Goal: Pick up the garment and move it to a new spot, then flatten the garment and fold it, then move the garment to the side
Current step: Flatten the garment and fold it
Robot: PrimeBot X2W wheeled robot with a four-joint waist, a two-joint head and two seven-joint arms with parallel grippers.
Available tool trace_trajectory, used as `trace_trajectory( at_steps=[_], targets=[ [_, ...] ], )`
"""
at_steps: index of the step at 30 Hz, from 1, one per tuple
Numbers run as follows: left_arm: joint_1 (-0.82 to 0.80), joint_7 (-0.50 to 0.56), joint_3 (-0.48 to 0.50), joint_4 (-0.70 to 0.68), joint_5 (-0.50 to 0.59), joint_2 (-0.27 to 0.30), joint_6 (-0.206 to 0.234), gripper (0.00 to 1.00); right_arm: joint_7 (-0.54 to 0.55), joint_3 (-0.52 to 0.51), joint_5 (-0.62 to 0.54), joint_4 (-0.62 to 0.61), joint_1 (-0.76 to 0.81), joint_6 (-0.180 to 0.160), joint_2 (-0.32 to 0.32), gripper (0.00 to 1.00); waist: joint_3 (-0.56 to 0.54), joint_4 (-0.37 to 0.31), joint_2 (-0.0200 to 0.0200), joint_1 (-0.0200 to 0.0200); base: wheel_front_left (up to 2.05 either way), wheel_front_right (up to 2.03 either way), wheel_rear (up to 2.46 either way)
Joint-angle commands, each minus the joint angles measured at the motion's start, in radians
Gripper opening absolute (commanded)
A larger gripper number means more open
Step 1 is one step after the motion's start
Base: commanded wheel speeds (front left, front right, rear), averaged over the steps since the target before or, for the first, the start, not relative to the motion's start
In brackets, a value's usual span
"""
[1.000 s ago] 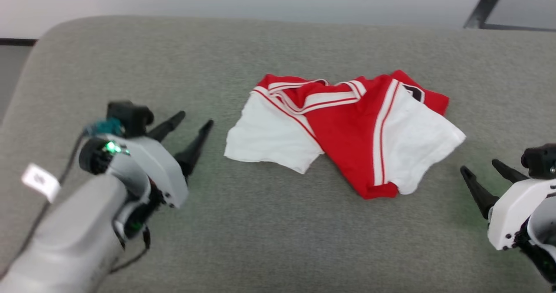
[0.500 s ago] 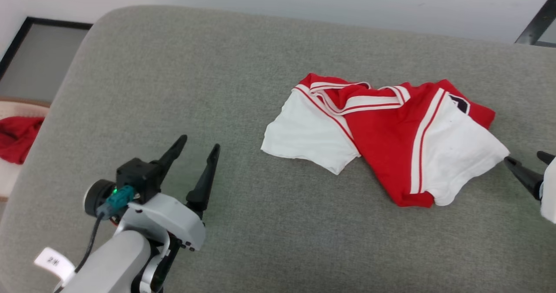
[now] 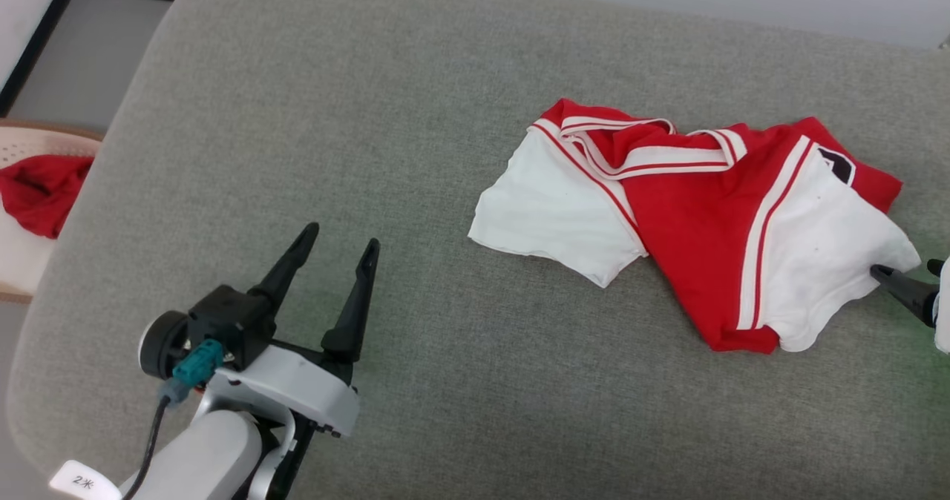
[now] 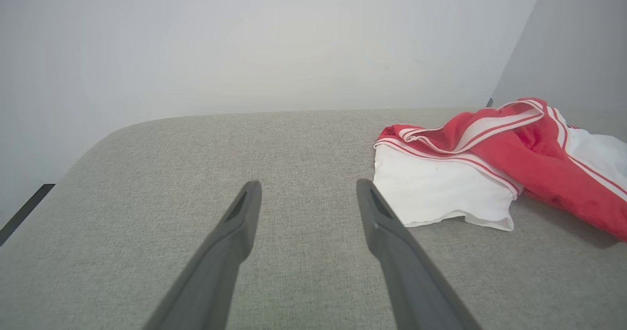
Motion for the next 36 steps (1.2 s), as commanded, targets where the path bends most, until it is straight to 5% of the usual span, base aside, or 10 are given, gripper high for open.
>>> trace_trajectory(
  at_steps=[1, 4, 5, 8, 9, 21, 36],
  targets=[
    [0.011, -0.004, 0.007, 0.0, 0.01, -0.005, -0.002, 1.0, -0.001, 0.002, 0.013, 0.003, -0.012, 0.0, -0.001, 1.0, 0.011, 0.006, -0.0001, 0.0, 0.0, 0.0, 0.0],
    [0.014, -0.004, 0.015, 0.0, 0.015, -0.012, -0.007, 1.0, -0.005, -0.001, 0.032, 0.008, -0.022, 0.0, 0.009, 0.95, 0.018, 0.008, -0.0001, 0.0, 0.0, 0.0, 0.0],
    [0.014, -0.004, 0.016, 0.0, 0.015, -0.014, -0.01, 1.0, -0.004, 0.002, 0.03, 0.011, -0.025, 0.0, 0.005, 0.63, 0.02, 0.008, -0.0001, 0.0, 0.0, 0.0, 0.0],
    [0.013, -0.004, 0.022, 0.0, 0.016, -0.019, -0.016, 1.0, 0.001, 0.013, 0.039, 0.015, -0.029, 0.0, 0.003, 0.03, 0.026, 0.01, -0.0001, 0.0, 0.0, 0.0, 0.0],
    [0.012, -0.004, 0.024, 0.0, 0.018, -0.021, -0.017, 1.0, 0.0, 0.014, 0.043, 0.016, -0.031, 0.0, 0.004, 0.0, 0.028, 0.01, -0.0001, 0.0, 0.0, 0.0, 0.0],
    [0.039, -0.004, 0.048, -0.006, 0.011, -0.019, -0.01, 1.0, -0.062, -0.013, 0.048, 0.018, -0.006, 0.0, 0.0, 0.0, 0.026, -0.025, -0.0001, 0.0, 0.0, 0.0, 0.0],
    [0.04, 0.001, 0.061, -0.037, 0.005, -0.002, -0.002, 1.0, -0.108, -0.233, -0.007, 0.03, 0.087, 0.0, -0.073, 0.0, 0.044, -0.077, -0.0001, 0.0, 0.0, 0.0, 0.0]
  ],
)
